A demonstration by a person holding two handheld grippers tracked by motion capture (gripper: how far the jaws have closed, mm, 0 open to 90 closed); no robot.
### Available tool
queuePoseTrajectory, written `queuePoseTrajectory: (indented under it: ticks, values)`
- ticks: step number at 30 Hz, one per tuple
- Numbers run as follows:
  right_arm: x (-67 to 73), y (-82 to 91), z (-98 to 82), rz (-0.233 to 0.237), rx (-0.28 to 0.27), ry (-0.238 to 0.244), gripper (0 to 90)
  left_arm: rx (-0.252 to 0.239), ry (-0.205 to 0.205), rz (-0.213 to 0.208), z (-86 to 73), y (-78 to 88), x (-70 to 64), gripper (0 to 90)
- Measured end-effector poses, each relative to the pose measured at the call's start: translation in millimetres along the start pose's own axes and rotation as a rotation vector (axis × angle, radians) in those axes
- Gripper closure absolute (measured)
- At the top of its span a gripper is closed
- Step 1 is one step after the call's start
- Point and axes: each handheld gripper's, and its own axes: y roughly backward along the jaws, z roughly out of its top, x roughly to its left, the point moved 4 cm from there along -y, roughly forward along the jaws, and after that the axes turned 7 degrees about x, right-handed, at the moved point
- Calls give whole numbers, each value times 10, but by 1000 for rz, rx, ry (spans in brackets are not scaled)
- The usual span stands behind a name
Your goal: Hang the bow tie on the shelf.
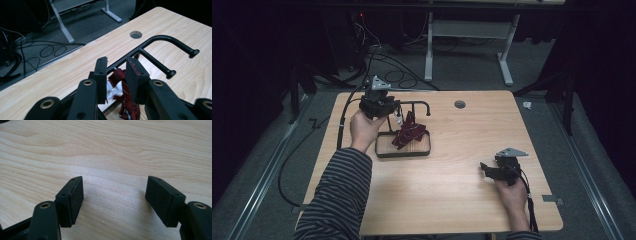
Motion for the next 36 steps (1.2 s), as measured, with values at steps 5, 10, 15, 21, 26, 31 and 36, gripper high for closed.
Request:
queuePoseTrajectory:
  ticks: [5, 10, 15, 21, 26, 31, 36]
  values:
    - [0, 0, 0, 1, 0, -1, 320, -13, -8, 6, 5, 66, -43, 656]
    - [1, 0, 0, 2, 1, -1, 318, -17, -27, 7, -18, 130, -101, 619]
    - [2, -2, 1, 0, -1, 0, 317, -28, -20, -3, -76, 172, -118, 602]
    - [3, -1, 0, 1, 0, 0, 317, -23, -14, -16, -133, 131, -176, 574]
    - [3, -3, 1, 1, -2, 4, 316, -36, -16, -15, -159, 177, -206, 566]
    - [6, -2, 1, 0, 0, 8, 316, -54, -10, -22, -177, 245, -228, 560]
    - [6, -3, 1, -1, 0, 9, 316, -54, -26, -17, -190, 309, -256, 553]
